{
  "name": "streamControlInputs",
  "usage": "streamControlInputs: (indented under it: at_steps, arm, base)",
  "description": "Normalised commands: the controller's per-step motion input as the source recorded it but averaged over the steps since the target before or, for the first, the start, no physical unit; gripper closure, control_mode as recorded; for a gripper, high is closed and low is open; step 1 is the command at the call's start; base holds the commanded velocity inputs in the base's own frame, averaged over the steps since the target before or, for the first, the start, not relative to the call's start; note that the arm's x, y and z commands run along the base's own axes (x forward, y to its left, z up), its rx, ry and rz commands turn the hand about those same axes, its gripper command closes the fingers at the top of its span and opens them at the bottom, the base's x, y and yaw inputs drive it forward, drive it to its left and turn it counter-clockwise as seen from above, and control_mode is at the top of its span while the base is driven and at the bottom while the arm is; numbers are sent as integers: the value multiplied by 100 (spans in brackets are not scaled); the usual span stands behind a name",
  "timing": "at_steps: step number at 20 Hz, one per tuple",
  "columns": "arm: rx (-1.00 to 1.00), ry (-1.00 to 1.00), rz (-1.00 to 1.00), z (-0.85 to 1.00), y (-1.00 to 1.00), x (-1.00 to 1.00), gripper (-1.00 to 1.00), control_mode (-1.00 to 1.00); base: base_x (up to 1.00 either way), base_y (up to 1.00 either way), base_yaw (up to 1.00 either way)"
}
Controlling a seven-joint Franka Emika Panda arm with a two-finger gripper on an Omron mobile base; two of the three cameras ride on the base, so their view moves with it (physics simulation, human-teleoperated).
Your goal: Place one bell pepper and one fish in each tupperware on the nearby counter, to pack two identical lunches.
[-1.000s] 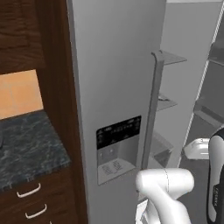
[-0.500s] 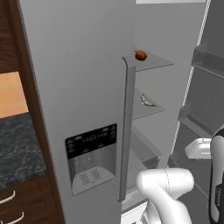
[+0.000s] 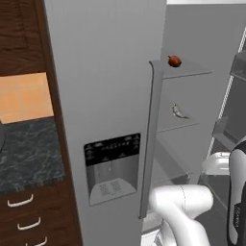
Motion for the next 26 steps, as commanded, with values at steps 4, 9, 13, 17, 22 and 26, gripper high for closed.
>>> streamControlInputs:
  at_steps: [4,9,13,17,22,26]
  arm:
    - [0,0,0,0,0,0,-100,100]
    - [0,0,0,0,0,0,-100,100]
    - [0,0,0,0,0,0,-100,100]
    - [0,0,0,0,0,0,-100,100]
    - [0,0,0,0,0,0,-100,100]
    - [0,0,0,0,0,0,-100,100]
  base:
    - [33,-35,17]
    - [38,-51,7]
    - [7,-6,1]
    - [0,0,0]
    - [0,0,0]
    - [11,13,0]
